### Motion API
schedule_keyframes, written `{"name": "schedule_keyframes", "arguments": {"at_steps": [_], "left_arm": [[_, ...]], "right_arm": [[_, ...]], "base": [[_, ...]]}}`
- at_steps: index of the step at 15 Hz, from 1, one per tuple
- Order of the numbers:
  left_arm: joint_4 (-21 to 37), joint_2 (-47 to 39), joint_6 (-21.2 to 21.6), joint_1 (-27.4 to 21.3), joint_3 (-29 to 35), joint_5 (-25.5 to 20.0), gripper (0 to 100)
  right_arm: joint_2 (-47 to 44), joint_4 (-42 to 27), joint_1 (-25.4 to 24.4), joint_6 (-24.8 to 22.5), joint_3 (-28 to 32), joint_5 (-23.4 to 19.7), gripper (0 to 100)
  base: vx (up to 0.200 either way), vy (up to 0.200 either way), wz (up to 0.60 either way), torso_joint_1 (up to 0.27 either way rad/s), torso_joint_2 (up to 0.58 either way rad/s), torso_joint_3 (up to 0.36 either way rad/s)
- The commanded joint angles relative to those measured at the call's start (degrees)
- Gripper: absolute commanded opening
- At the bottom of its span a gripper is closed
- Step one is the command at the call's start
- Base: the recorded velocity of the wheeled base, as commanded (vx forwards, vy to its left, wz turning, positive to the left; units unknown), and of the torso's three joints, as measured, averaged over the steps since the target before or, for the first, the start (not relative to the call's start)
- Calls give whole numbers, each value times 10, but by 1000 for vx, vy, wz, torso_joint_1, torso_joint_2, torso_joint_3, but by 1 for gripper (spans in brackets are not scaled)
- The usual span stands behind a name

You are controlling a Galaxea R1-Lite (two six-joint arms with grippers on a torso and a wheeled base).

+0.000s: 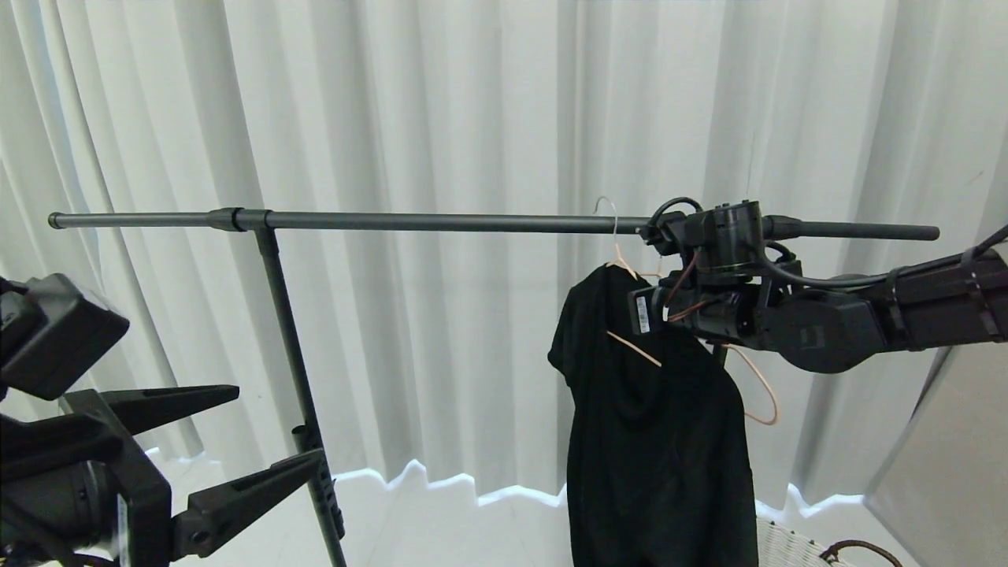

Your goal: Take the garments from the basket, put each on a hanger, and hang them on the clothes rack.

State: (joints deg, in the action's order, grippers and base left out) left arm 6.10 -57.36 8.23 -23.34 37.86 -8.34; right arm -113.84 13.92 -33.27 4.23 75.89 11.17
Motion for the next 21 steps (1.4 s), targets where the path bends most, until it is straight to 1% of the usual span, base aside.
{"name": "schedule_keyframes", "arguments": {"at_steps": [1,7,8,10,11,13,14,16,17,18,19,20,21], "left_arm": [[0,15,-1,-6,-4,0,100],[0,15,0,-6,-6,0,100],[0,15,0,-6,-8,0,100],[0,15,0,-6,-9,0,100],[0,15,0,-5,-13,0,100],[-6,14,1,-4,-21,1,100],[-13,14,1,-4,-28,2,100],[-35,14,2,-2,-45,3,100],[-62,14,3,5,-60,5,100],[-75,14,3,16,-72,14,100],[-83,15,4,24,-82,24,100],[-88,17,3,30,-87,35,100],[-90,21,3,36,-90,46,100]], "right_arm": [[-14,-5,-4,0,3,0,0],[-15,-6,-5,1,3,0,0],[-14,-5,-6,1,3,0,100],[4,-7,-9,3,-1,0,100],[26,-19,-18,16,-9,0,100],[86,-63,-43,59,-28,-2,100],[112,-71,-52,72,-36,-2,100],[156,-72,-68,76,-55,-2,100],[193,-78,-74,74,-66,0,100],[226,-112,-74,66,-73,2,100],[267,-199,-70,42,-75,17,100],[307,-297,-55,23,-75,40,100],[347,-389,-35,15,-76,57,100]], "base": [[0,0,0,0,0,0],[0,0,0,0,0,0],[0,0,0,0,0,0],[0,0,0,0,0,0],[0,0,0,0,0,0],[0,0,0,0,0,0],[0,0,0,0,0,0],[0,0,0,0,0,0],[0,0,0,0,0,0],[0,0,0,0,0,0],[0,0,0,0,0,0],[0,0,0,0,0,0],[0,0,0,0,0,0]]}}
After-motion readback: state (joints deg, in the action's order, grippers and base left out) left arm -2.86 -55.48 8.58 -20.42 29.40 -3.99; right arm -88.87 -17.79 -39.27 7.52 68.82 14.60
